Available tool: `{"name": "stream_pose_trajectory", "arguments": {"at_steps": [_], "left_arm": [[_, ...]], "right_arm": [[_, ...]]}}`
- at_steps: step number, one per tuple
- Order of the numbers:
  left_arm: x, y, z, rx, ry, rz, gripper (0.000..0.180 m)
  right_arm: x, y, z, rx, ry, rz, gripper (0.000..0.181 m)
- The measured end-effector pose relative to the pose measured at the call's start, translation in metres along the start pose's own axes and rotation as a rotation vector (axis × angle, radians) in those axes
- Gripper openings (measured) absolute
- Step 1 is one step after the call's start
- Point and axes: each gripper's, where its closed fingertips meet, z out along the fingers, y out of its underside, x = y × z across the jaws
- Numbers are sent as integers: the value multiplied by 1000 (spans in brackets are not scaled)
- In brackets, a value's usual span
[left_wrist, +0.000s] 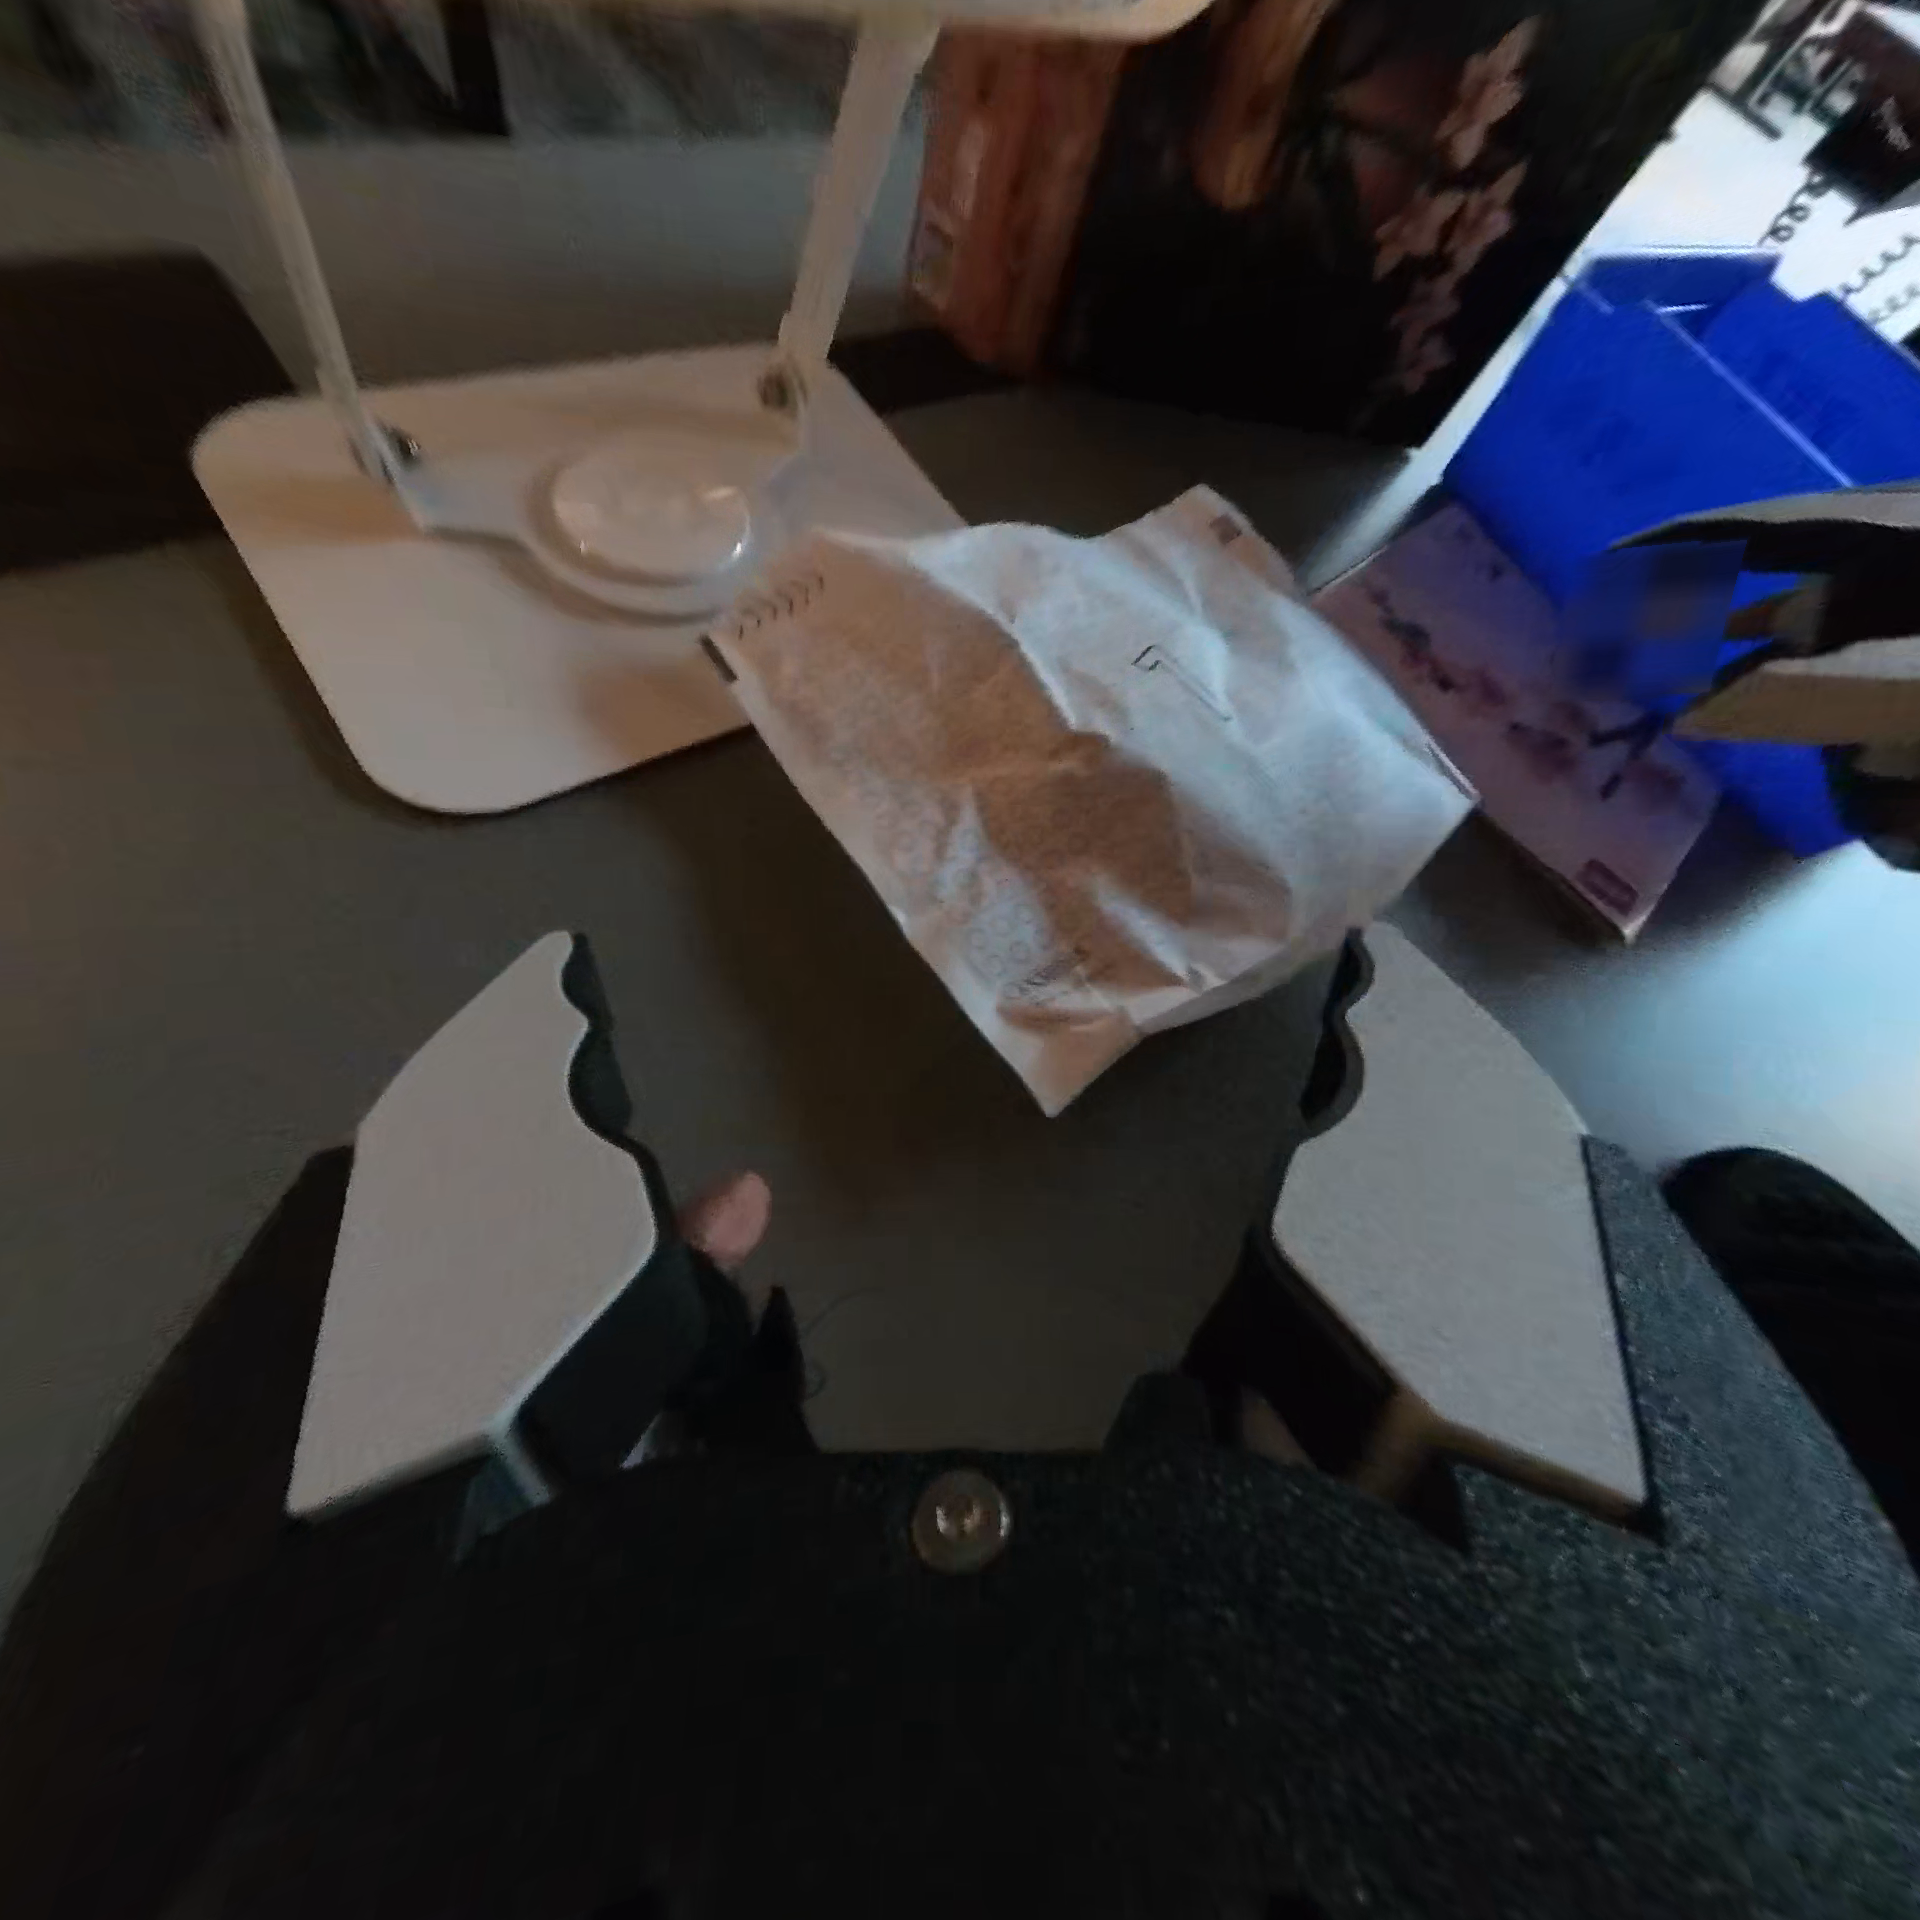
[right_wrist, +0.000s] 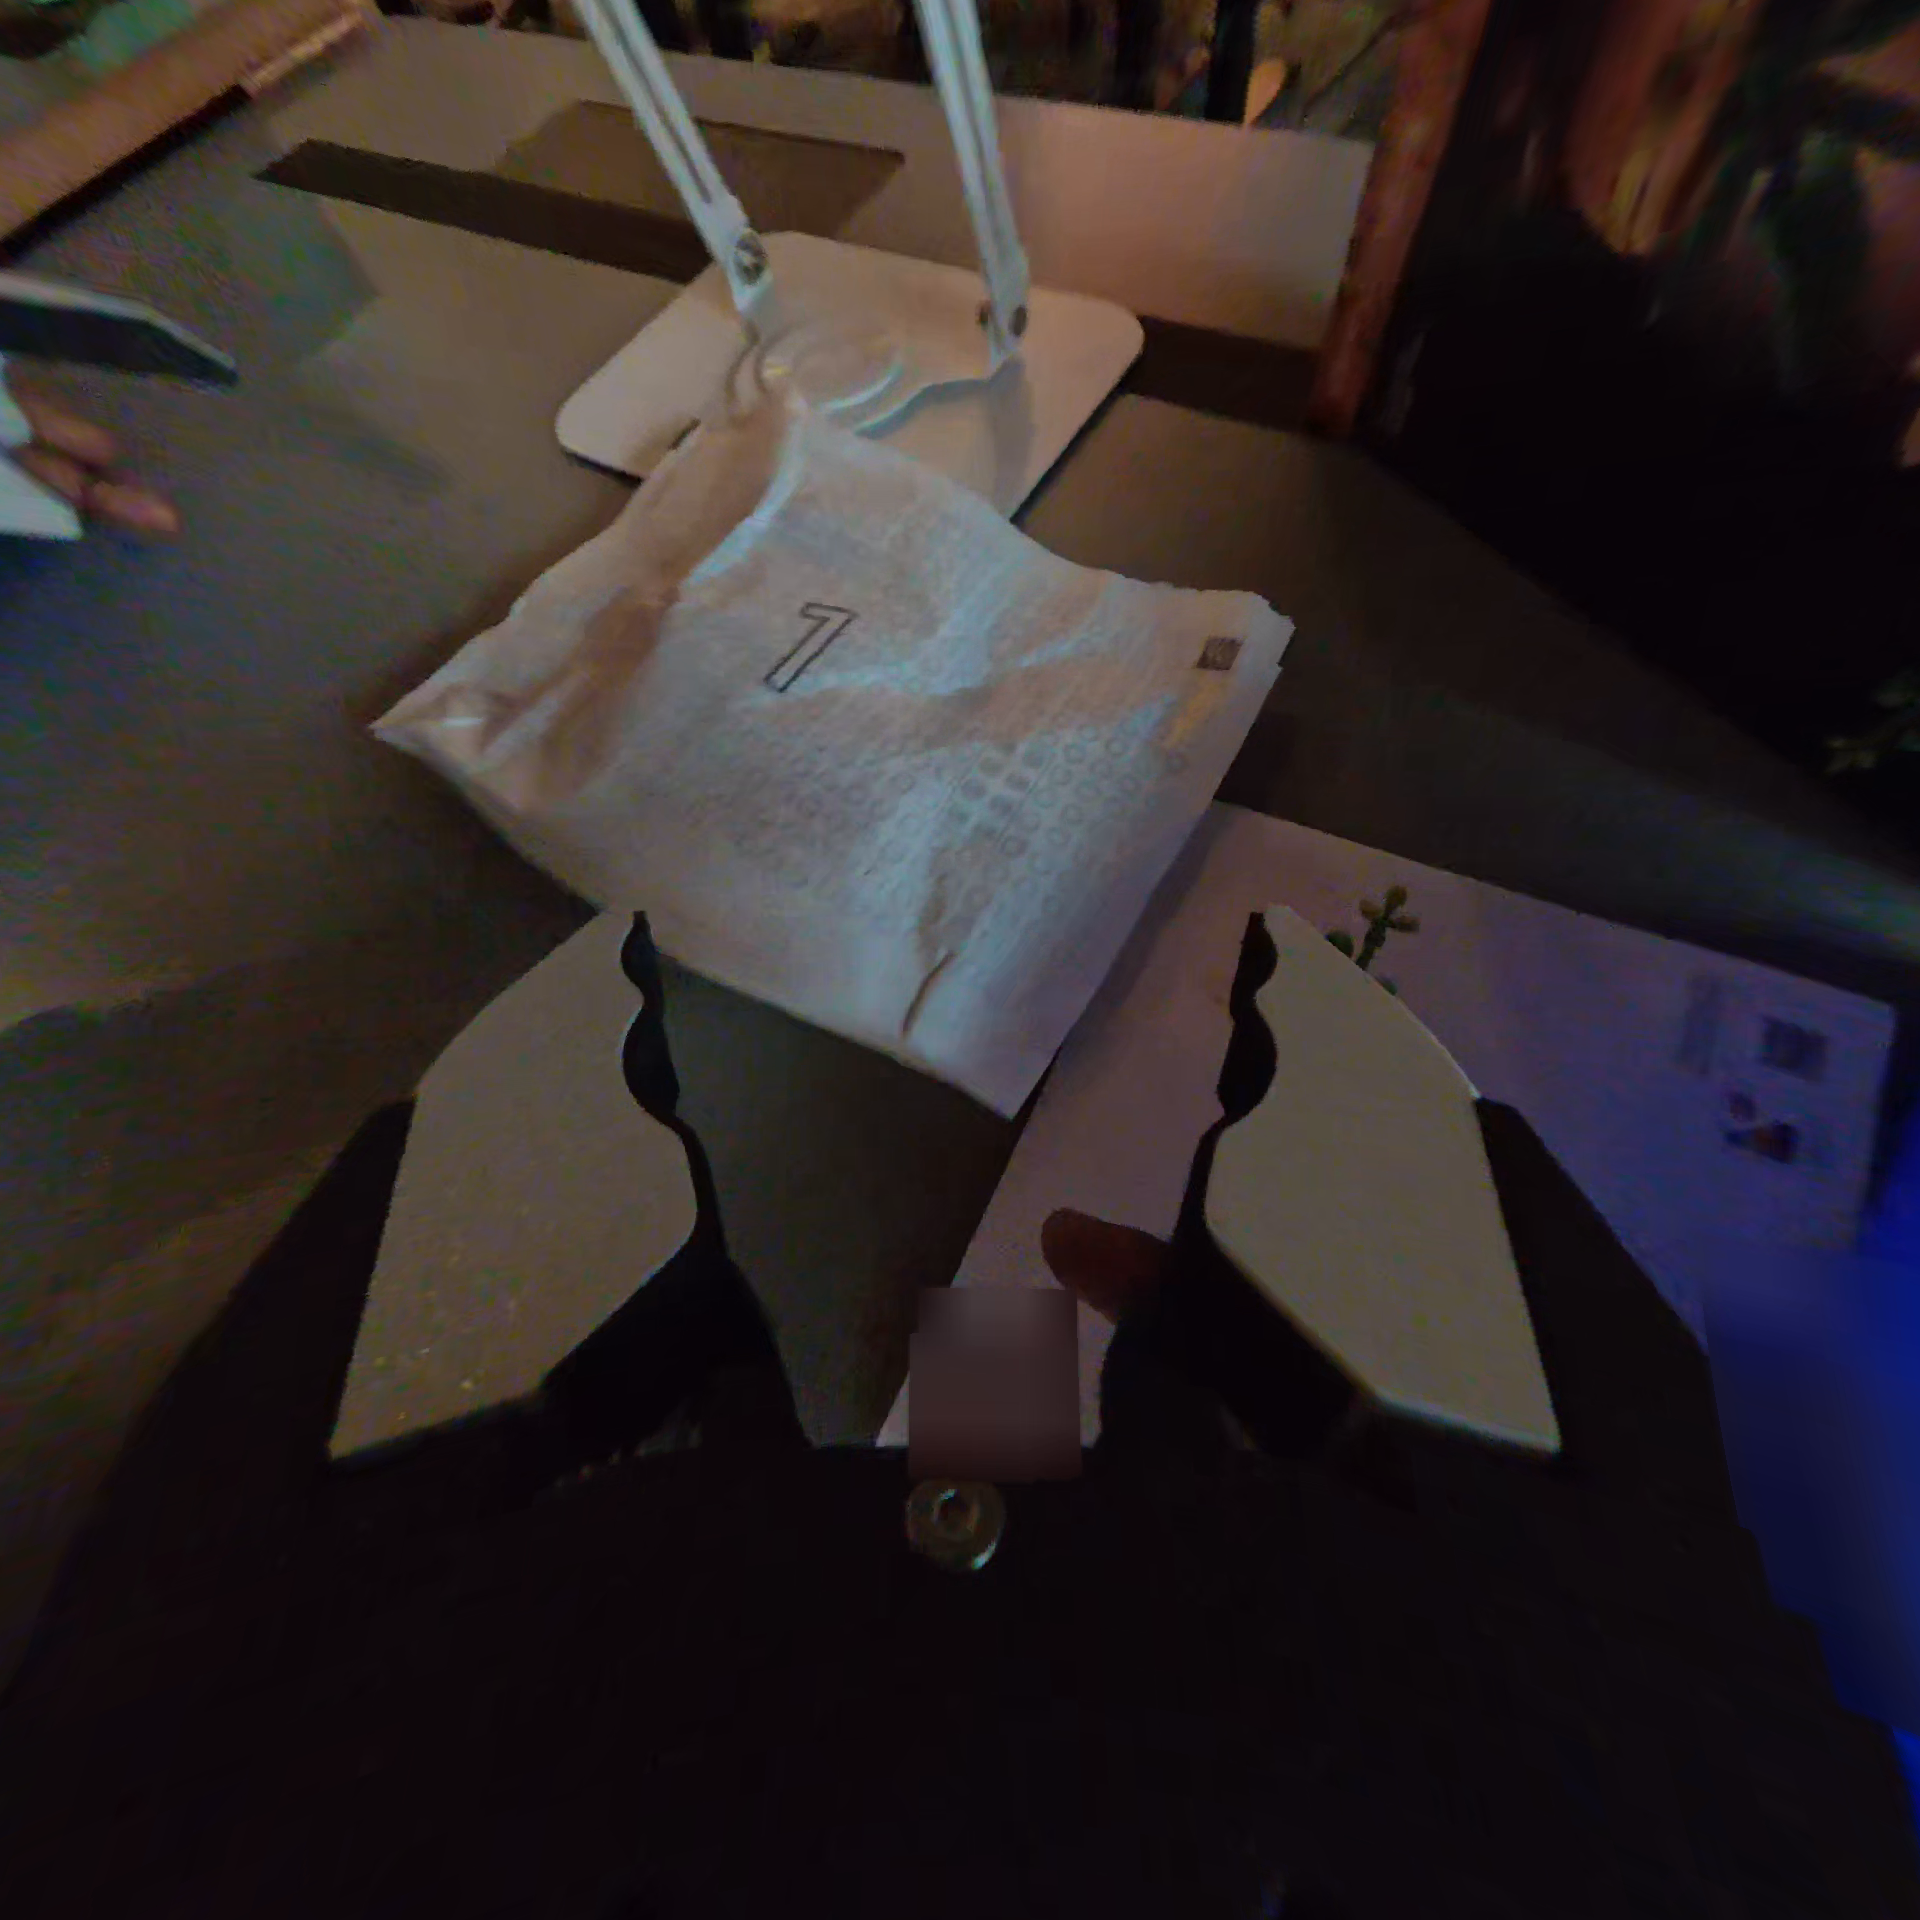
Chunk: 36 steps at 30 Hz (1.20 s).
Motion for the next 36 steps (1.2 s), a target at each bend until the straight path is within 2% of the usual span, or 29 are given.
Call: {"name": "stream_pose_trajectory", "arguments": {"at_steps": [8,14,17,21,23,24,25,27,28,30,34,36], "left_arm": [[-33,22,48,-96,47,-116,122],[-28,28,68,-141,139,-109,118],[-11,27,74,-157,249,-117,108],[14,27,78,-178,397,-155,99],[26,25,75,-150,491,-170,78],[30,22,73,-118,527,-166,75],[33,17,69,-78,553,-148,67],[40,2,56,27,614,-94,34],[42,-2,51,62,617,-56,23],[38,3,50,91,555,108,6],[43,13,43,161,543,369,0],[45,17,36,215,546,500,0]], "right_arm": [[41,5,72,-115,-18,139,97],[51,12,97,-170,-72,208,92],[42,8,103,-148,-153,242,72],[25,6,106,-150,-272,283,60],[10,-1,102,-103,-377,288,42],[2,-9,97,-55,-430,286,33],[-5,-15,93,-8,-478,279,26],[-16,-22,84,52,-539,216,16],[-20,-23,81,79,-539,160,12],[-27,-22,76,136,-529,19,7],[-40,-15,64,211,-476,-242,6],[-42,-9,60,206,-439,-307,6]]}}
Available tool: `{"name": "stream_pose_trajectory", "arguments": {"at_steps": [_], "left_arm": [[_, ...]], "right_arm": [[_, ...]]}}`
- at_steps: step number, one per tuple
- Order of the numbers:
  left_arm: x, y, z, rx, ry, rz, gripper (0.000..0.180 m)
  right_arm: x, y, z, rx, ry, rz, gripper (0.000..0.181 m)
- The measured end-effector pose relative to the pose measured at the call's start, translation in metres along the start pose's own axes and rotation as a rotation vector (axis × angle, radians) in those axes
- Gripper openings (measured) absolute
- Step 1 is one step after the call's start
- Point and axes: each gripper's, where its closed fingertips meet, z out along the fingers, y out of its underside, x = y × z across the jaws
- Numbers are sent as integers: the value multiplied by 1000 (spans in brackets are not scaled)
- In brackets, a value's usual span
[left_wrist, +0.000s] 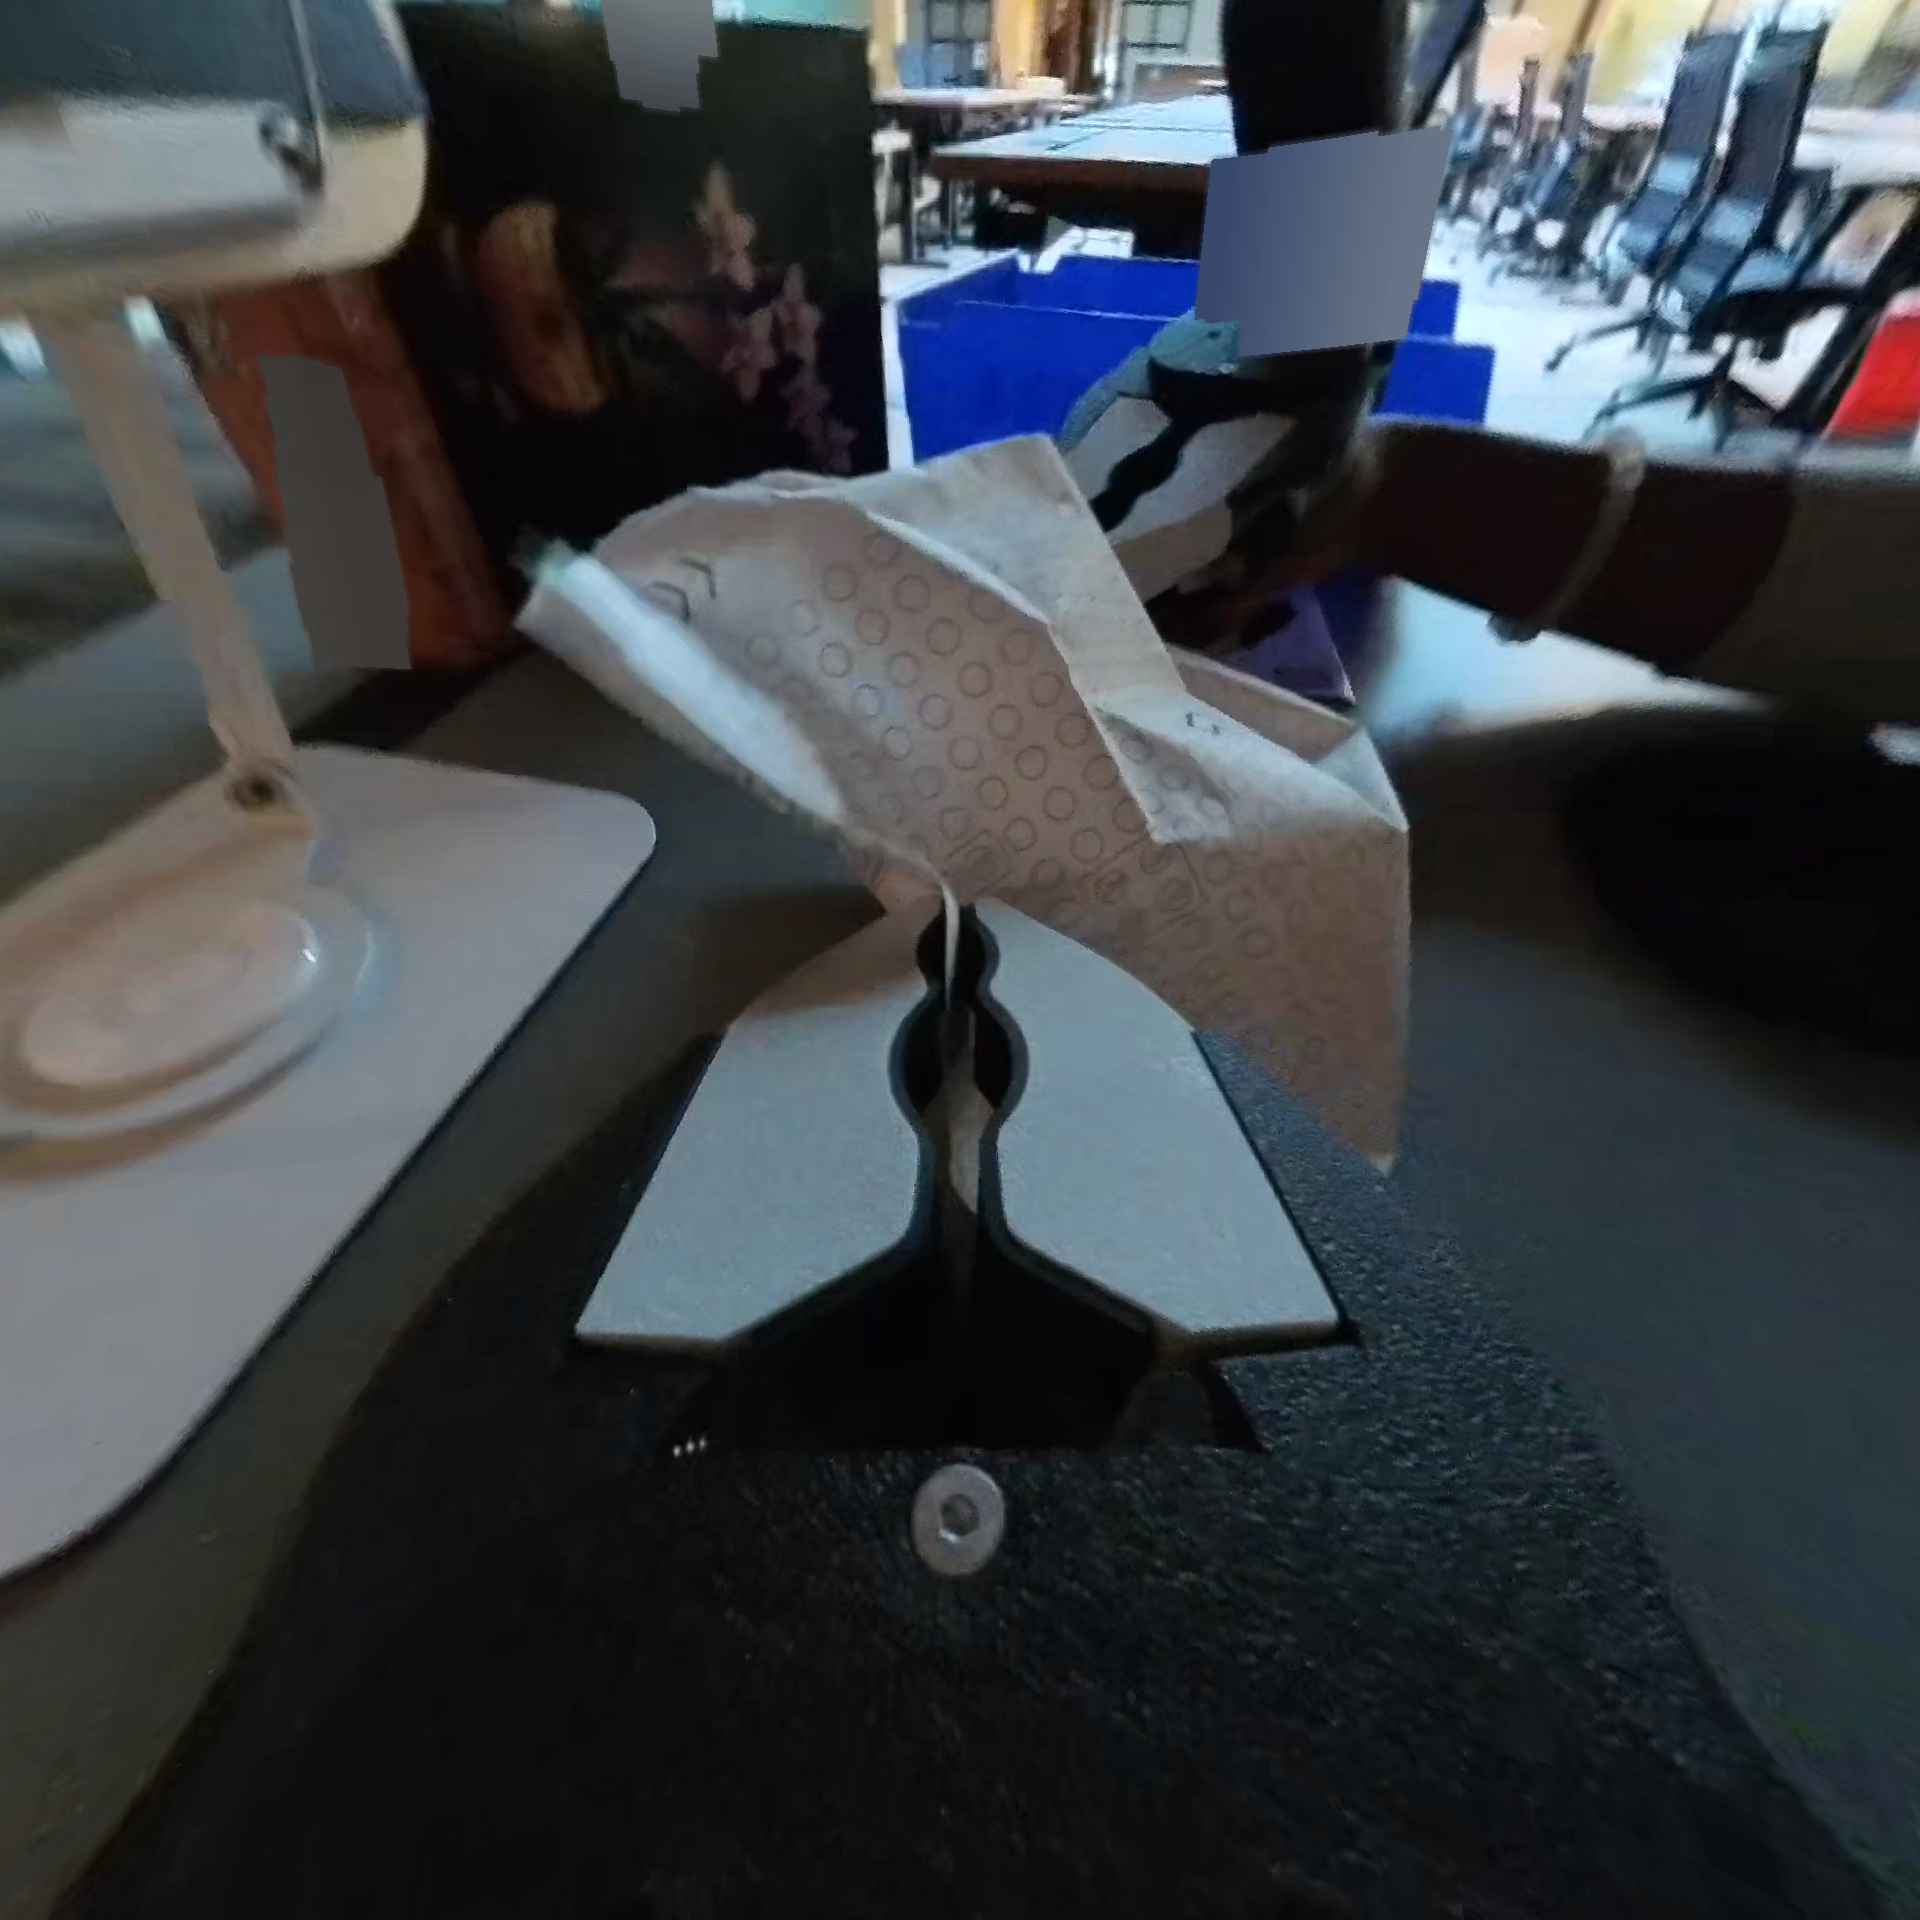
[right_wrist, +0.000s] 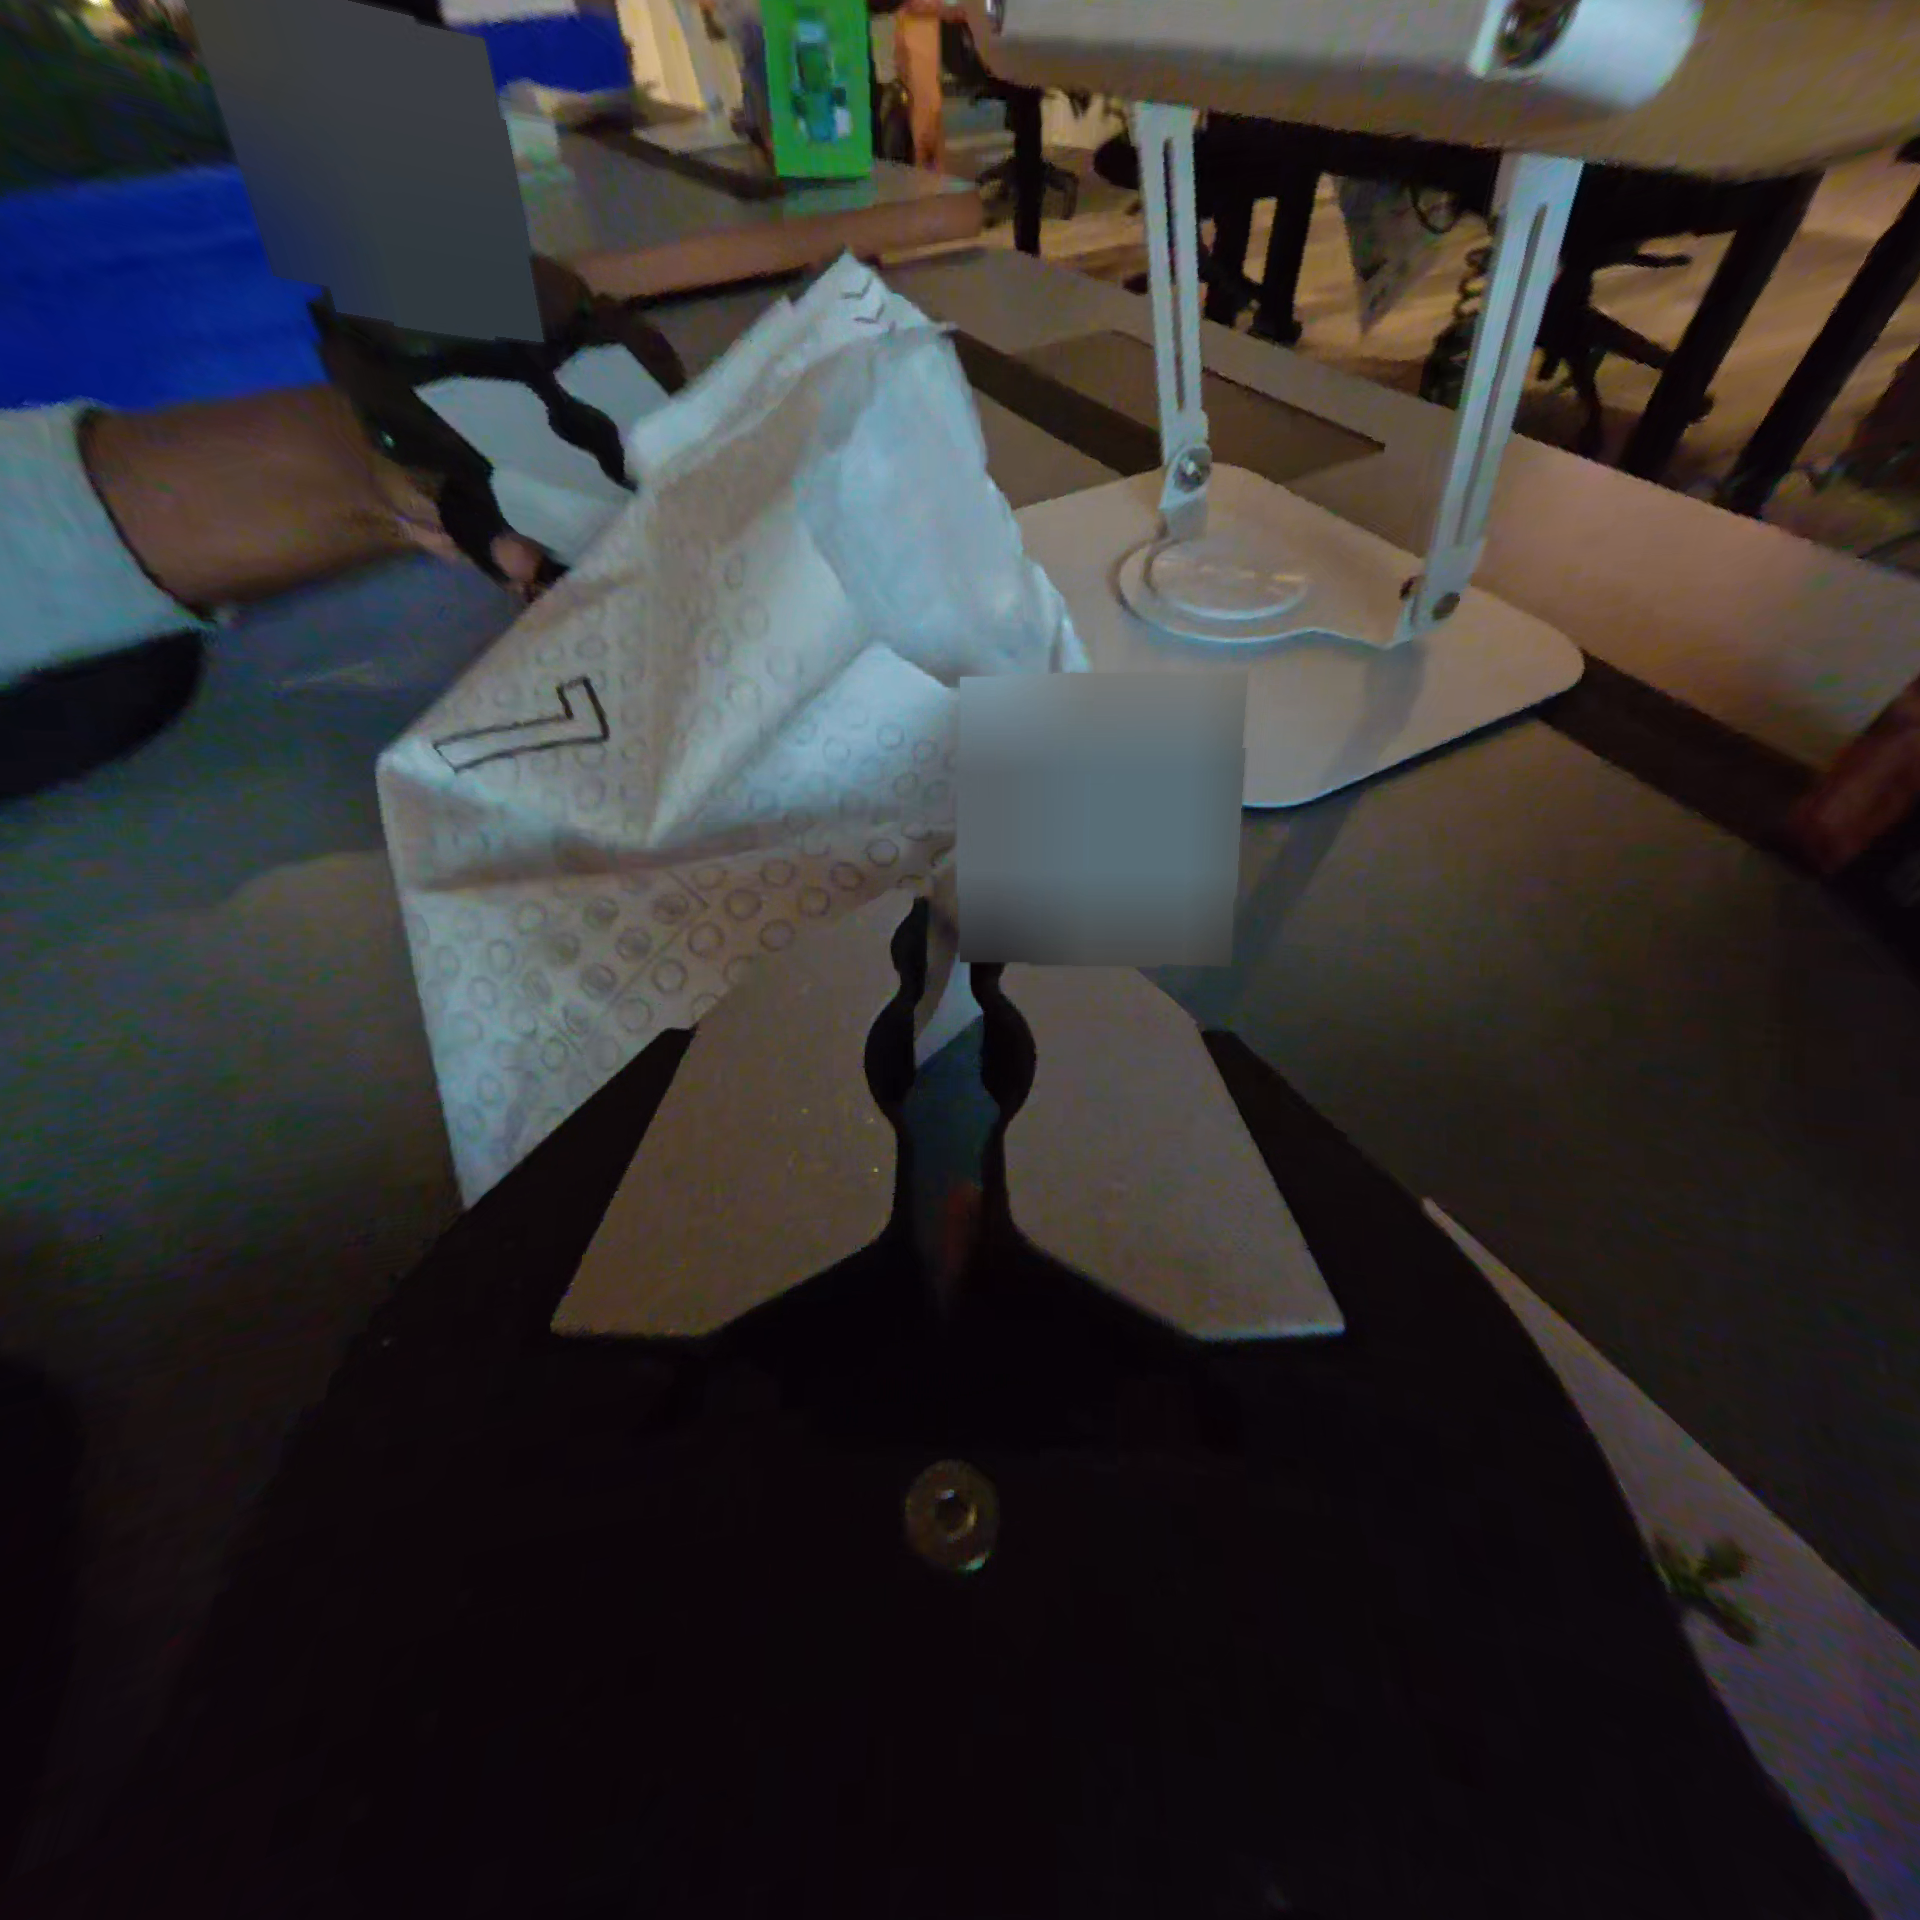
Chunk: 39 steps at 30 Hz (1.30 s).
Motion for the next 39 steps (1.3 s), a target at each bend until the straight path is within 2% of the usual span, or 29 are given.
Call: {"name": "stream_pose_trajectory", "arguments": {"at_steps": [3,5,9,11,13,14,17,21,22,25,26,27,29,31,33,36,39], "left_arm": [[7,-4,-8,66,8,130,0],[8,-10,-13,130,1,184,0],[13,-17,-17,202,13,238,0],[16,-19,-18,215,13,262,0],[18,-22,-18,225,10,285,0],[20,-23,-19,227,12,295,0],[16,-27,-25,253,-4,280,0],[14,-32,-36,305,17,215,1],[15,-33,-38,304,22,205,7],[22,-36,-43,280,66,173,50],[26,-33,-43,237,88,175,60],[29,-30,-42,182,106,190,61],[39,-24,-43,103,153,220,50],[50,-20,-43,58,211,229,23],[54,-17,-41,18,221,250,6],[52,-14,-41,-22,199,295,2],[56,-10,-43,-78,201,347,0]], "right_arm": [[-6,2,-8,-14,21,-19,10],[-9,1,-13,-6,16,32,30],[-14,8,-13,-53,-86,273,76],[-20,15,-6,-112,-161,369,85],[-35,7,-1,-78,-279,413,72],[-38,0,0,-35,-300,414,58],[-38,-15,-5,65,-222,198,14],[-56,-30,-22,176,-117,-163,13],[-62,-32,-26,198,-88,-251,13],[-80,-30,-33,207,-34,-420,12],[-85,-30,-35,213,-26,-445,12],[-90,-30,-37,220,-30,-454,12],[-96,-28,-40,220,-43,-461,9],[-98,-27,-41,214,-24,-482,9],[-103,-27,-40,203,-34,-479,9],[-107,-26,-40,193,-37,-501,10],[-109,-26,-42,193,-15,-523,20]]}}
